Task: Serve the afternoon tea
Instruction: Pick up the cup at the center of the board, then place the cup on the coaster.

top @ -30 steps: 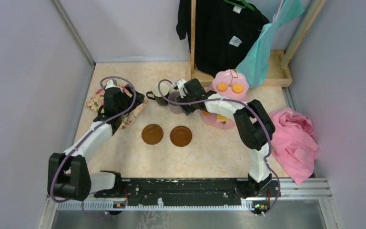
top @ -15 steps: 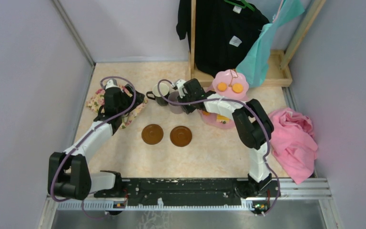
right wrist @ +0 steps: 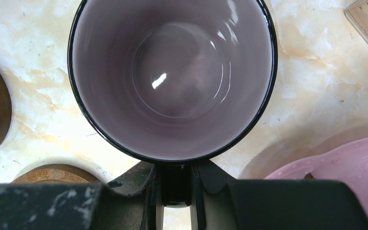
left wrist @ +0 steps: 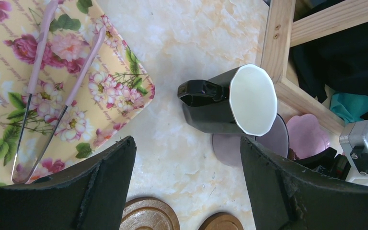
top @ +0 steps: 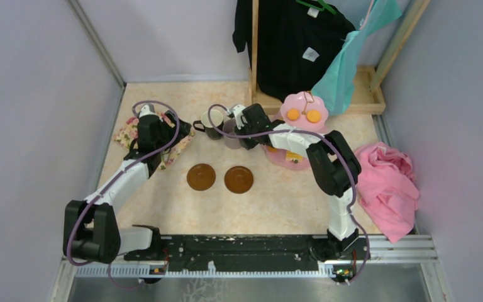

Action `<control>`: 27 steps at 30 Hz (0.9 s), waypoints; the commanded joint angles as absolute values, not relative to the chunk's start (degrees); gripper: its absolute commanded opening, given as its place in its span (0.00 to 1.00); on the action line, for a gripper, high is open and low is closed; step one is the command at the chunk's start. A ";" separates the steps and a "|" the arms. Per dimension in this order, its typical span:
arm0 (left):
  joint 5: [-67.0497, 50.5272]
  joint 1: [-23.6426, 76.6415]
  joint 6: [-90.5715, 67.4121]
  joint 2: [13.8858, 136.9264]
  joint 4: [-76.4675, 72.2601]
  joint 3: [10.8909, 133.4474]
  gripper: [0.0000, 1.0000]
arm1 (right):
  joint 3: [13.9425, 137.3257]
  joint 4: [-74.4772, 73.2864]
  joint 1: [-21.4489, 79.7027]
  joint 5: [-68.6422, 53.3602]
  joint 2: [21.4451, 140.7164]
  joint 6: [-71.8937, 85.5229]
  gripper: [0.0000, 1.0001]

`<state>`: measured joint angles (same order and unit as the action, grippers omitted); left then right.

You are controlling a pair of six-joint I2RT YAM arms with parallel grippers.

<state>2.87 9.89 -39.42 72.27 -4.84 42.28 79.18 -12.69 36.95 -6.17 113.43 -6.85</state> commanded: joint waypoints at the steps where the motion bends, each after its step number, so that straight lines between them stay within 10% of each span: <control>1: 2.20 10.02 -39.98 71.84 -6.81 41.83 0.85 | 79.04 -9.25 36.82 -6.33 109.74 -5.30 0.10; 27: 2.20 9.93 -39.50 68.83 -7.81 40.16 0.86 | 73.53 -13.50 44.92 6.26 96.93 -0.41 0.00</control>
